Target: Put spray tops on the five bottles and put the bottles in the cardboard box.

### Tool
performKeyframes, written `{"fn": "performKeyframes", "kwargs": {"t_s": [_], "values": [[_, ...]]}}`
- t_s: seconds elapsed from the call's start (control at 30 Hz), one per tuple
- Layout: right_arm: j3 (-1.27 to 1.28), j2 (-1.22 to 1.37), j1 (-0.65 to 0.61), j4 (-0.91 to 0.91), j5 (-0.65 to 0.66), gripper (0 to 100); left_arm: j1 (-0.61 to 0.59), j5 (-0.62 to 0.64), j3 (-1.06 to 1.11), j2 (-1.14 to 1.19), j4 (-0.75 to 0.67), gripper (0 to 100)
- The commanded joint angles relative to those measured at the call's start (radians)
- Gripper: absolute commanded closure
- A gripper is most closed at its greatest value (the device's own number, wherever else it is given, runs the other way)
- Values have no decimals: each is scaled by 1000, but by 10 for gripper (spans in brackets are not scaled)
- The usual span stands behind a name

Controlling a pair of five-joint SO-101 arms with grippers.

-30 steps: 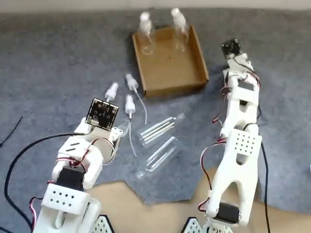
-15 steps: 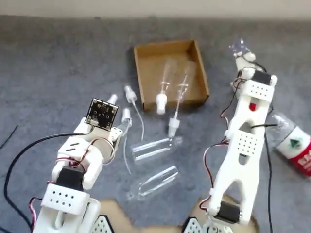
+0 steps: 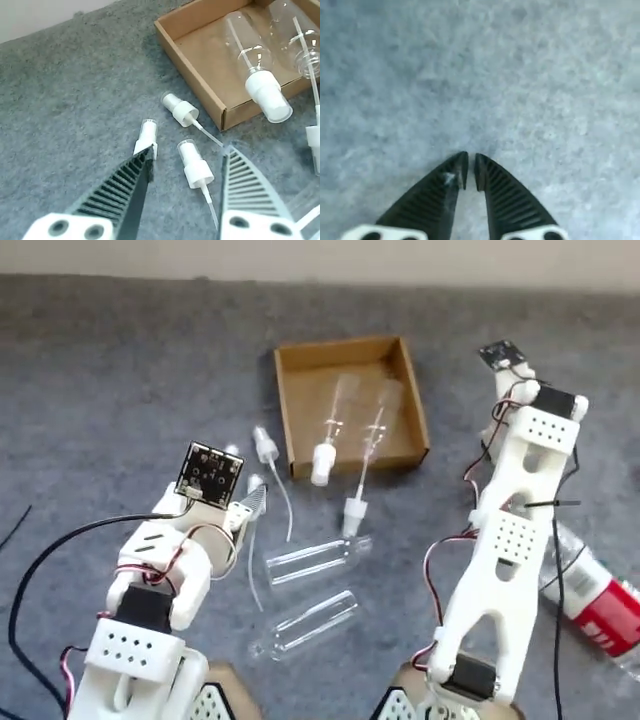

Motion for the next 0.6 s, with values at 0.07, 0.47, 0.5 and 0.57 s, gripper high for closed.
{"fn": "performKeyframes", "kwargs": {"t_s": [0.07, 0.47, 0.5, 0.57], "values": [[-93, -153, 62, 41, -75, 995, -10, -3, -16, -1, -25, 800], [487, -631, 90, 41, -92, 995, -10, -2, -16, -1, -21, 800], [567, -705, 79, 39, -92, 995, -10, -2, -18, -1, -21, 800], [714, -860, 58, 39, -94, 995, -10, -2, -18, -1, -21, 800]]}}
